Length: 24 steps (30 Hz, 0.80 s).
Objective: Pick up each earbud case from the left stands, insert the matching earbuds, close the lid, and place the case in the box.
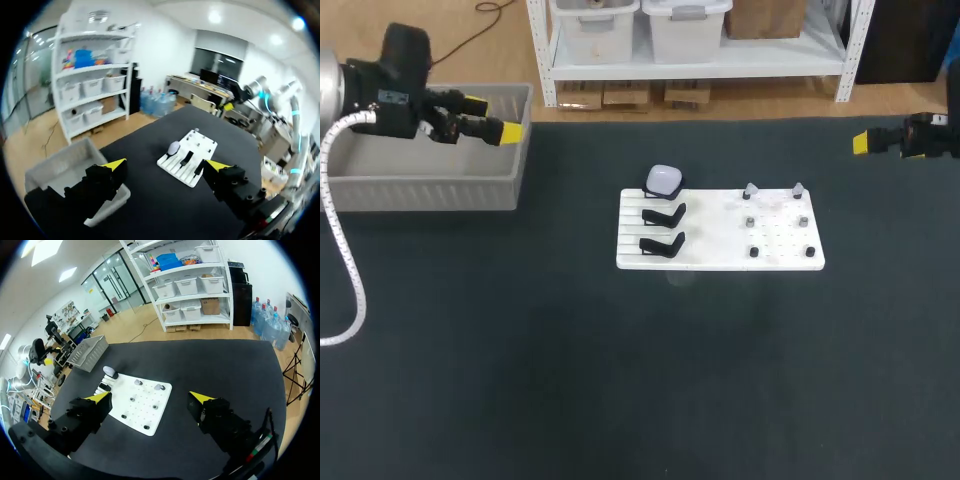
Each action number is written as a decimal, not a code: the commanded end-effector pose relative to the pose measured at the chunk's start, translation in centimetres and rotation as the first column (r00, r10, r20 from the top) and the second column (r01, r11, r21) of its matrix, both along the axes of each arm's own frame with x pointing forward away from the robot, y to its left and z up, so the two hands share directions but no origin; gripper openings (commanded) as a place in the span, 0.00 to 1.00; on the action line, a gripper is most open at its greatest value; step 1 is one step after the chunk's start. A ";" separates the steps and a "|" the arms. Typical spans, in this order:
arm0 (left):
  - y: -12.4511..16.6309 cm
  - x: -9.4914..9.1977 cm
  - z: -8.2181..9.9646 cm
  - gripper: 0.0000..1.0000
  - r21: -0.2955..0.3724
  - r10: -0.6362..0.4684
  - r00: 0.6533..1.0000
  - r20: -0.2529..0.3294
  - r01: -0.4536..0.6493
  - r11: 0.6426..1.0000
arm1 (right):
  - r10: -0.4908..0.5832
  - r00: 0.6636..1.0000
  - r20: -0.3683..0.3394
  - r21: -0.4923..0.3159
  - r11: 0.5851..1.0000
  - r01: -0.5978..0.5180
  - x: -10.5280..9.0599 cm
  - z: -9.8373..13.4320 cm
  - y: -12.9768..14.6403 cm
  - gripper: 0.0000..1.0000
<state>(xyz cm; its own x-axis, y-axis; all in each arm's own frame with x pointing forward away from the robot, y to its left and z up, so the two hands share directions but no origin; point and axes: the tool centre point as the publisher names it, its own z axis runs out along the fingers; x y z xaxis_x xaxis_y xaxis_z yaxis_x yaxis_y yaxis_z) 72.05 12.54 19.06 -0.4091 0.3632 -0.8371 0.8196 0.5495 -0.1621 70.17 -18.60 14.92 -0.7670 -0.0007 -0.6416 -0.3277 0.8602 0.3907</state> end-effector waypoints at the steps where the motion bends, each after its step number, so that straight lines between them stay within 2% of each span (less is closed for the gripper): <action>1: -1.2 1.4 -1.4 1.00 0.038 -0.363 0.930 0.059 0.361 0.932 | -0.001 1.000 0.000 -0.002 1.000 0.001 0.0 0.0 0.0 1.00; 4: -2.1 1.6 -2.3 1.00 0.079 -0.438 0.896 0.077 0.433 0.898 | -0.001 1.000 0.000 -0.002 1.000 0.001 0.0 0.0 0.0 1.00; 14: -4.8 3.2 -5.5 1.00 0.140 -0.551 0.827 0.115 0.535 0.833 | -0.001 1.000 0.000 -0.002 1.000 0.001 0.0 0.0 0.0 1.00; 18: -5.5 3.9 -6.8 1.00 0.141 -0.567 0.817 0.103 0.552 0.822 | -0.001 1.000 0.000 -0.002 1.000 0.001 0.0 0.0 0.0 1.00; 20: -5.7 4.2 -7.4 1.00 0.142 -0.578 0.813 0.076 0.565 0.813 | -0.001 1.000 0.000 -0.002 1.000 0.001 0.0 0.0 0.0 1.00; 21: -5.8 4.3 -7.6 1.00 0.137 -0.582 0.811 0.057 0.571 0.809 | -0.001 1.000 0.000 -0.002 1.000 0.001 0.0 0.0 0.0 1.00; 24: -5.8 4.3 -7.6 1.00 0.137 -0.582 0.811 0.057 0.571 0.809 | -0.001 1.000 0.000 -0.002 1.000 0.001 0.0 0.0 0.0 1.00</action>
